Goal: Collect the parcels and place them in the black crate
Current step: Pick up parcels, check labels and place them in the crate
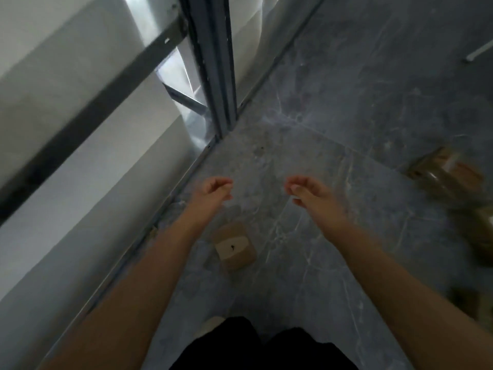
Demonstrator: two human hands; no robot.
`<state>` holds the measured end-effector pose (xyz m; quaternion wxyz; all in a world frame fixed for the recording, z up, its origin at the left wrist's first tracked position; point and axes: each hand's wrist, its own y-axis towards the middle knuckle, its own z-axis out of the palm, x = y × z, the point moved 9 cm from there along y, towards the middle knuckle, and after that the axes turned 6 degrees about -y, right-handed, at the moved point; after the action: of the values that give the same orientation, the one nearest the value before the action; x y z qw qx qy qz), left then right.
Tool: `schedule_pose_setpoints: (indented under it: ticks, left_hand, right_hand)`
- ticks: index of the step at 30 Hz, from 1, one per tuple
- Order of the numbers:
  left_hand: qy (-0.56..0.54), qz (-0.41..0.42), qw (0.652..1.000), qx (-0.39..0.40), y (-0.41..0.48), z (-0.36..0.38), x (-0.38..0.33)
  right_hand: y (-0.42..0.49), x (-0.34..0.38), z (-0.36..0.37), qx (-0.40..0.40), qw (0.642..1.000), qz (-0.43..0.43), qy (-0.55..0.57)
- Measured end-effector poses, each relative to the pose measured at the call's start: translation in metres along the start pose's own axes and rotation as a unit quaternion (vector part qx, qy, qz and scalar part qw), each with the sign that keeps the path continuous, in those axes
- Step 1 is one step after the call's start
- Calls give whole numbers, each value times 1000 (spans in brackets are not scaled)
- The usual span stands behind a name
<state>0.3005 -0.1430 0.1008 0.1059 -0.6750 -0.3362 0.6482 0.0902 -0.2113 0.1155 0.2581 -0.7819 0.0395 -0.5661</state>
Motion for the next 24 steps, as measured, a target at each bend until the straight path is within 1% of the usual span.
schedule_pose_setpoints:
  ticks: [4, 6, 8, 11, 14, 16, 18, 20, 22, 24]
  left_hand:
    - [28, -51, 997, -60, 45, -16, 100]
    - [59, -60, 993, -82, 58, -21, 139]
    - [76, -92, 988, -95, 66, -22, 175]
    - [30, -183, 977, -107, 69, -16, 230]
    - [-41, -251, 963, -90, 63, 0, 261]
    - [-80, -263, 957, -91, 61, 6, 259]
    - [-108, -244, 957, -112, 57, 6, 245]
    - [-144, -209, 960, -119, 47, 3, 210]
    - [-169, -171, 965, -104, 30, -3, 163]
    - [-174, -157, 968, -90, 3, -11, 108]
  right_hand:
    - [42, -93, 44, 51, 997, 30, -57]
    - [54, -123, 66, 79, 992, 29, -97]
    - [61, -150, 86, 102, 986, 41, -122]
    - [64, -190, 114, 141, 974, 91, -150]
    - [56, -223, 142, 206, 950, 174, -157]
    - [48, -226, 156, 232, 942, 207, -125]
    - [44, -210, 158, 218, 951, 194, -97]
    - [37, -180, 148, 189, 966, 159, -77]
    - [24, -138, 131, 157, 977, 132, -59]
    - [5, -85, 108, 100, 987, 124, -16]
